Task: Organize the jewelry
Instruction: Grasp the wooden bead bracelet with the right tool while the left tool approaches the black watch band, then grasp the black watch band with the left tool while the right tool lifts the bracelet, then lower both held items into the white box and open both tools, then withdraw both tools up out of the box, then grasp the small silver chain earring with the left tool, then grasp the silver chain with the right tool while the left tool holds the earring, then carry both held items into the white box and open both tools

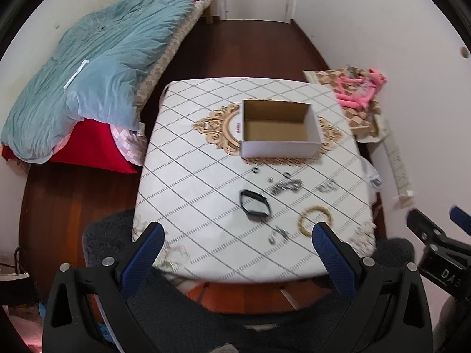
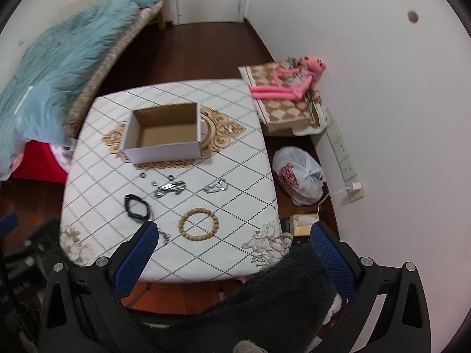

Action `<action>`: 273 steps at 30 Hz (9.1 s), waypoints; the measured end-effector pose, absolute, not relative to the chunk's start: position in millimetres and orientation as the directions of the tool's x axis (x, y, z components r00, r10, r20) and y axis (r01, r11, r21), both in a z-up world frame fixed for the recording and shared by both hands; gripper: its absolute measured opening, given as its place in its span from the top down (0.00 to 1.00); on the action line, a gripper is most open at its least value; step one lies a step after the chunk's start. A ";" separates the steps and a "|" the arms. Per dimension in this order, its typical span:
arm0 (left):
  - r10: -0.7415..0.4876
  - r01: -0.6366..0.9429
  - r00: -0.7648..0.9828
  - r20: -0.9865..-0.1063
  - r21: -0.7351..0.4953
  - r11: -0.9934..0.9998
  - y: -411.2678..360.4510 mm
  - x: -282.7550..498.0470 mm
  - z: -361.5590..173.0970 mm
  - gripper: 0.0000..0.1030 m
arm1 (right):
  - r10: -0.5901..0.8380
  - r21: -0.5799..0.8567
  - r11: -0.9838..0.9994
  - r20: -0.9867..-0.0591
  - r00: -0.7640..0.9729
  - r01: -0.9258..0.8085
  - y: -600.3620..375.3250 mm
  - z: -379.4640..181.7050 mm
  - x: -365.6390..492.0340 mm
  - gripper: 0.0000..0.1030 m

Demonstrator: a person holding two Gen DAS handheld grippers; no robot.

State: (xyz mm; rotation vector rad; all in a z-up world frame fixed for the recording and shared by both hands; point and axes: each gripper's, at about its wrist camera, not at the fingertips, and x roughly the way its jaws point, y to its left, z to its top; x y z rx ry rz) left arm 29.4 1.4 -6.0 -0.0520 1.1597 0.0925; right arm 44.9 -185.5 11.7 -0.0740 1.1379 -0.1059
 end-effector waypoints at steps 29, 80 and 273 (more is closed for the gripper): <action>0.123 -0.180 0.096 -0.988 0.104 0.978 42.3 96.1 -204.6 0.01 | -0.042 -0.031 0.994 -0.993 0.107 0.103 -181.1 -233.4 106.9 0.91; -0.122 -0.029 0.396 -0.910 -0.145 0.989 17.3 144.6 -105.7 0.91 | 0.177 0.190 0.982 -0.903 0.392 -0.007 -163.4 -88.9 168.2 0.91; -0.132 -0.024 0.406 -0.904 -0.155 0.988 56.2 109.8 -165.0 0.92 | 0.114 0.096 0.992 -0.960 0.256 -0.083 -95.3 -237.4 193.8 0.86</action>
